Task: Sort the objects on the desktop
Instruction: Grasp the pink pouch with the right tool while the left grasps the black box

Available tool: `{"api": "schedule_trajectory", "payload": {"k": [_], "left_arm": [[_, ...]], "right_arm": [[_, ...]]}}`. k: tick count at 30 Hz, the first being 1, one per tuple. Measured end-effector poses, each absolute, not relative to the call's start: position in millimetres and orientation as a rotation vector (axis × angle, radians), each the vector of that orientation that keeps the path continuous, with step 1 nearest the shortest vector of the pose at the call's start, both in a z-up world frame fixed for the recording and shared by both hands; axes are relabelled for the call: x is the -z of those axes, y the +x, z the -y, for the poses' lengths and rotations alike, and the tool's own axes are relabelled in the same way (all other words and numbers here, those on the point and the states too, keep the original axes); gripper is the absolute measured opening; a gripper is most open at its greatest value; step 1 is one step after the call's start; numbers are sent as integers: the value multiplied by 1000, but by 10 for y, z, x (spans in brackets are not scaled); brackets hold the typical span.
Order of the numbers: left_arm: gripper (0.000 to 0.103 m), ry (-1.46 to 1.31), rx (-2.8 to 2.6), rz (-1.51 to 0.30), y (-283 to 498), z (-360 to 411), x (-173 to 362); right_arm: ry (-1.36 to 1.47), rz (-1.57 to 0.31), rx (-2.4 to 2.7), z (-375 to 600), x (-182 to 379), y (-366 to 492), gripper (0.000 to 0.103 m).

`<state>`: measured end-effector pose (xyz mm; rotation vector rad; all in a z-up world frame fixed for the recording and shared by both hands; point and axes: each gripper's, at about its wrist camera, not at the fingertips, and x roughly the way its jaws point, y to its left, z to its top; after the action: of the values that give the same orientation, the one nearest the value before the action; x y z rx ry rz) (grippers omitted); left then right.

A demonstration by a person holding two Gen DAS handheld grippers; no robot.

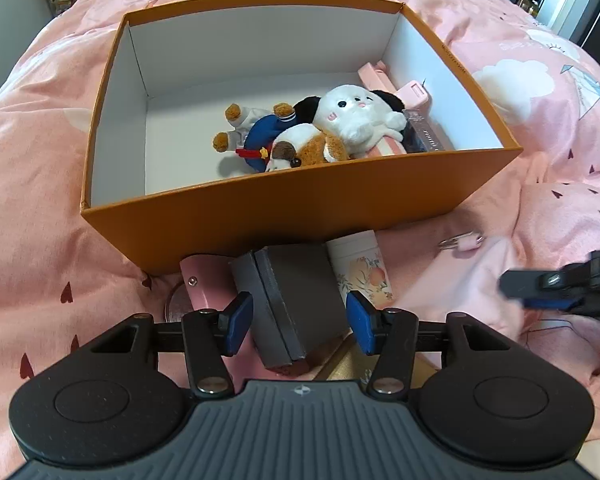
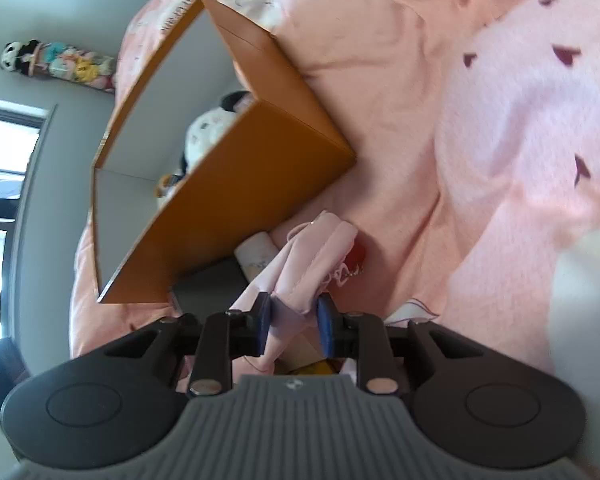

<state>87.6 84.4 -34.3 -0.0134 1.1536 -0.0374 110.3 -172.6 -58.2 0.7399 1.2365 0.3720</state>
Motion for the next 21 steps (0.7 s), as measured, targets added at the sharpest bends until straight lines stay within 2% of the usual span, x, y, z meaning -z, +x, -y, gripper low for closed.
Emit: {"api": "schedule_trajectory", "payload": {"k": [5,8,15,19,21], "left_arm": [[61,-1,18,-1168,930,-855,393],[61,4,-6,-1191,983,-871,467],[60,1,-26,-1215,1026,-853,612],[49,-2,-44,-1185,1003,-811,558],[47,-3,-30,-1159,976,-777,496]], "right_arm": [[516,-1109,-444,1672,226,1147,25],[346,-1121,-466,1565,187,1211,25],[328,-1175,-475,1639,351,1302,27],[335,-1183,-482,1648,385,1284,35],[347,-1190,-476,1659,399,1287,36]]}}
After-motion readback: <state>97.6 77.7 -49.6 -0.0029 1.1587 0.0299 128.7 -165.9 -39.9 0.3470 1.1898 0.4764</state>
